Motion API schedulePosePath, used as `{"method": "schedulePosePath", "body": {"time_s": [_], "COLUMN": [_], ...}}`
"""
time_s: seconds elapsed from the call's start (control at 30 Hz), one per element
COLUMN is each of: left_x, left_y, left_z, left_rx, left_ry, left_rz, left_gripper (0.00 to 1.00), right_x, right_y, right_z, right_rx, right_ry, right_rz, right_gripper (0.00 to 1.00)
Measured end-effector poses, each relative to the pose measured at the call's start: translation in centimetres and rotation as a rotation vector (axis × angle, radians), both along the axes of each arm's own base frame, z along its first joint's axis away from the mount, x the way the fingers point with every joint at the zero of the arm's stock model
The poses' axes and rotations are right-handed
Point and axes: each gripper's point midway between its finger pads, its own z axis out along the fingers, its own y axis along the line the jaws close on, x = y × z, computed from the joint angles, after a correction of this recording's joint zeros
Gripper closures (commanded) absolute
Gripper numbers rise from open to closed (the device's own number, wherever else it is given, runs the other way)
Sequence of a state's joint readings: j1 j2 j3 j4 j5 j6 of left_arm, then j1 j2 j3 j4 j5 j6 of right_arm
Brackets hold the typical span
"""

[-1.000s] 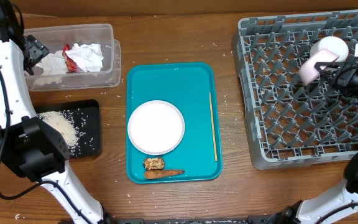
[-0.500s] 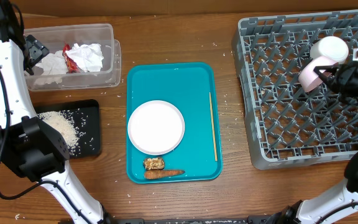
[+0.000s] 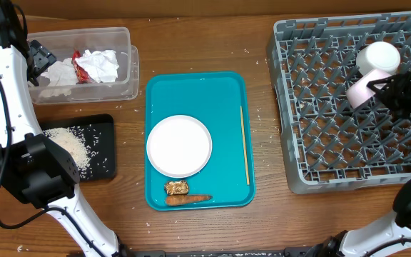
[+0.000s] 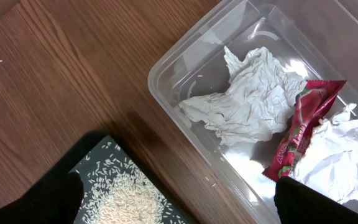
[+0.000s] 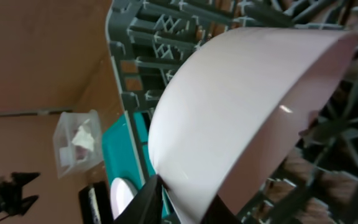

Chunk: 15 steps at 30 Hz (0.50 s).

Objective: Sort waste into correct bins and load items into the dishwasher
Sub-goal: 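Carry the bowl right and lower it inverted into the rack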

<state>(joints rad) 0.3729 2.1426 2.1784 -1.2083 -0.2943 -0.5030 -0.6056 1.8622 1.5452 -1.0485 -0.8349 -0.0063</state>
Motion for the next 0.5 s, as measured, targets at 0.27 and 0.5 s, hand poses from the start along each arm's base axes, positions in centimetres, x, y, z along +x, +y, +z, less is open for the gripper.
{"method": "schedulePosePath", "body": {"time_s": [0.27,0.5], "left_x": [0.0,0.0], "left_y": [0.0,0.0], "left_z": [0.0,0.0], "left_rx": [0.000,0.000], "left_ry": [0.000,0.000], "left_rz": [0.000,0.000], "left_gripper": [0.00,0.00], "right_x": [-0.7,-4.7], "right_y": [-1.3,-5.7], "right_z": [0.2,-3.3], "right_rx": [-0.047,-0.239], "right_ry": [0.134,0.432], "right_rz": [-0.110,-0.272], "right_gripper": [0.82,0.59]}}
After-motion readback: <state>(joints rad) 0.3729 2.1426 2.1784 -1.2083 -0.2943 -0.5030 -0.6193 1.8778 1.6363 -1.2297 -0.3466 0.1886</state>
